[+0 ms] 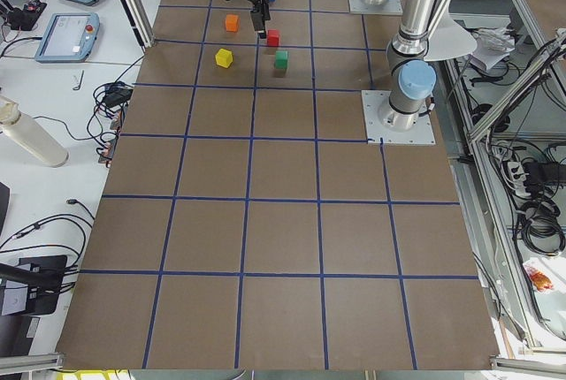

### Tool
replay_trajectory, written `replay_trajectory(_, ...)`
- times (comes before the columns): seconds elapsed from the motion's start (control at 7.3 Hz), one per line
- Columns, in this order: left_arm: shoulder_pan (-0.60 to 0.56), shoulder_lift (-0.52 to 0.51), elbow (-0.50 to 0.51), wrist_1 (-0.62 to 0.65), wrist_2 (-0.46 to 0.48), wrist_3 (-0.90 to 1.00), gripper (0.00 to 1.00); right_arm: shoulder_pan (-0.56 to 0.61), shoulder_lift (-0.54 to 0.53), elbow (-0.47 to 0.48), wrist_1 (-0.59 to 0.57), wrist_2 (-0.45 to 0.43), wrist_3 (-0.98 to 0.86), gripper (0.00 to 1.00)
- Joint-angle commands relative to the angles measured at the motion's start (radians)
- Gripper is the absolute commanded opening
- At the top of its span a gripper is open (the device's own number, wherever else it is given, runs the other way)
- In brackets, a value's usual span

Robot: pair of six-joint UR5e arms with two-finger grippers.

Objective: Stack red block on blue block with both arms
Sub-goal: 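Raise the left gripper away while the right gripper moves toward the red cube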

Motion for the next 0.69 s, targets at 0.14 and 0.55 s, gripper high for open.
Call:
replay_trajectory(0.14,0.002,-0.002,-0.009,0.000,-0.004,0.003,1.00,0.066,0.111,0.004,-0.179,0.066,0.095,1.00)
replay_trajectory(0.55,0.002,-0.005,-0.011,0.001,-0.004,0.003,1.00,0.095,0.157,0.004,-0.185,0.068,0.152,1.00)
